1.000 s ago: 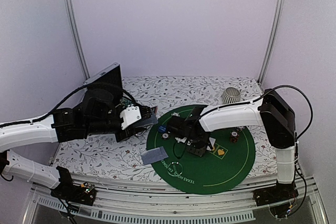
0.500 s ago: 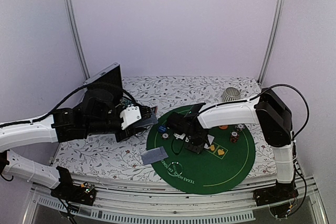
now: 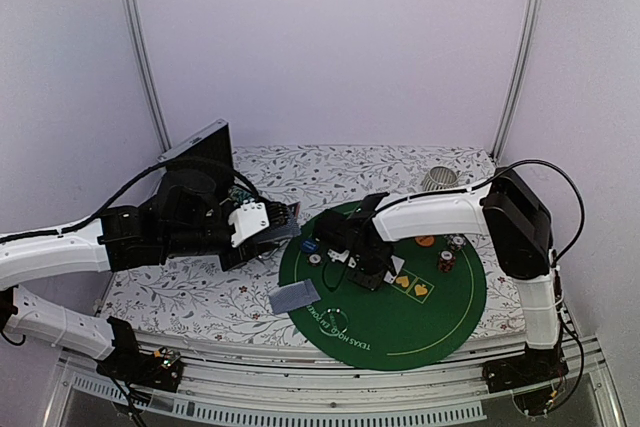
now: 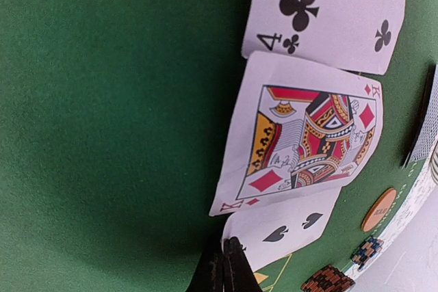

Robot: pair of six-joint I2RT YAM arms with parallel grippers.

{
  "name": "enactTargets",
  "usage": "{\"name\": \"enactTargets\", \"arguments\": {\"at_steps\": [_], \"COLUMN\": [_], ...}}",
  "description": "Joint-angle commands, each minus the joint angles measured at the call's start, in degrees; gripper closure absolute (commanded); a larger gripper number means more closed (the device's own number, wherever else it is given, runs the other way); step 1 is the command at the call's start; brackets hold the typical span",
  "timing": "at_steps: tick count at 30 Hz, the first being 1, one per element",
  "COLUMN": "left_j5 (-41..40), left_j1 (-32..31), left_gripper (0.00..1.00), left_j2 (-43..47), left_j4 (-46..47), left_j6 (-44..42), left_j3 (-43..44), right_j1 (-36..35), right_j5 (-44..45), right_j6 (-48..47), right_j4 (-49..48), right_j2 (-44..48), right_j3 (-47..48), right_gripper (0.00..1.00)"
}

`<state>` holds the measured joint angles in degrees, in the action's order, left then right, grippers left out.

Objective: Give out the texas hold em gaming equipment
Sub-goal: Flop the poker card in the community card area.

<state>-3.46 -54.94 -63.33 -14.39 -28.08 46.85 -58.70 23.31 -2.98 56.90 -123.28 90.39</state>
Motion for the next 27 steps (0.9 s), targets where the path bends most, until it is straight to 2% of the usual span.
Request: {"name": "enactTargets", "arguments": {"at_steps": [1,14,27], "left_j5": [0.27,0.23,0.19], "left_j1": [0.58,0.62,0.62], "left_gripper": [0.57,0.57,0.57], "left_j2": [0.58,0.57,0.58], "left_j4": [0.98,1.03,0.96], "left_j6": [-0.23,-0.23,-0.23], "left_j3": [-0.44,-0.36,-0.36], "right_j1": [1.20,1.18,1.22], "right_j5": [-2.27,-6.70,-8.96], "right_j6": [4.32,9.35,8.04], "right_j4": [2.41,9.54,6.99], "right_j2": [-2.03,-3.67,-5.21], "right_j3": [3.04,5.96,9.27], "right_gripper": [0.98,0.98,0.97]}}
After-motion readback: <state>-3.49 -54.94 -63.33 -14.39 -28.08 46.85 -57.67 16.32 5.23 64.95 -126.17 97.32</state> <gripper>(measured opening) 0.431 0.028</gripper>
